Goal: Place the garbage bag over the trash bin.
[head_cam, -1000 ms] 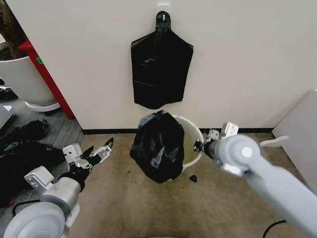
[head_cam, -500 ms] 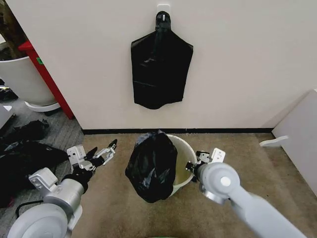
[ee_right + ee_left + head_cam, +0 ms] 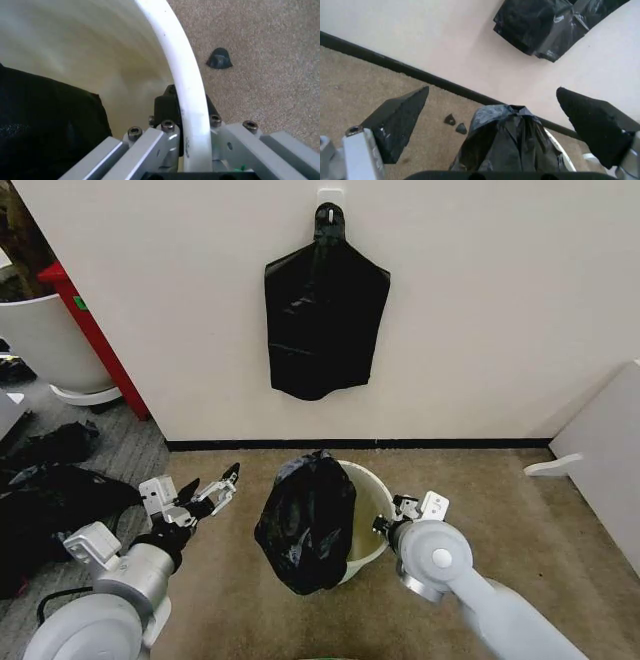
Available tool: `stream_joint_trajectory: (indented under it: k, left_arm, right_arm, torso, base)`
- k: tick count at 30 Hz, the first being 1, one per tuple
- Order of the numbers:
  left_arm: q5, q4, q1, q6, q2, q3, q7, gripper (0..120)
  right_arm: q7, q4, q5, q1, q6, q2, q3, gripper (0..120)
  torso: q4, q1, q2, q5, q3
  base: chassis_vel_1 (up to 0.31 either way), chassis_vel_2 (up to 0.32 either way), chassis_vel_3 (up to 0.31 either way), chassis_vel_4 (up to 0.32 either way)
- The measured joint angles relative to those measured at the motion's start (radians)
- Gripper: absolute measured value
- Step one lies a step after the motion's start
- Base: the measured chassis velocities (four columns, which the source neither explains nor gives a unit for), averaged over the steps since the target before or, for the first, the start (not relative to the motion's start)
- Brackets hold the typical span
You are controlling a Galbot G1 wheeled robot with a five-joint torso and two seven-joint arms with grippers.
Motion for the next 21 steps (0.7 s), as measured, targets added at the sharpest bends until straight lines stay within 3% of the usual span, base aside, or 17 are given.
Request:
stream_joint_trajectory:
  k: [17,21]
  left_arm:
    - [0.018,0.015,-0.005,-0.015,-0.005,0.022,0.016,100]
    - [0.020,0.017,-0.007,-0.016,-0.005,0.026,0.018,100]
  right_arm:
    - [-0.032,-0.030,-0.047,-0.026,-0.007,0.008,-0.005,0]
    - [-0.033,-0.029,-0.050,-0.033,-0.011,0.009,-0.004,14]
  torso:
    - [-0.0001,0.000,0.000,-0.0001,0.000]
    - [-0.0002,0.000,0.000,-0.0002,0.000]
  base:
    - [0.000,0.000,0.000,0.000]
    - [0.000,0.000,0.000,0.000]
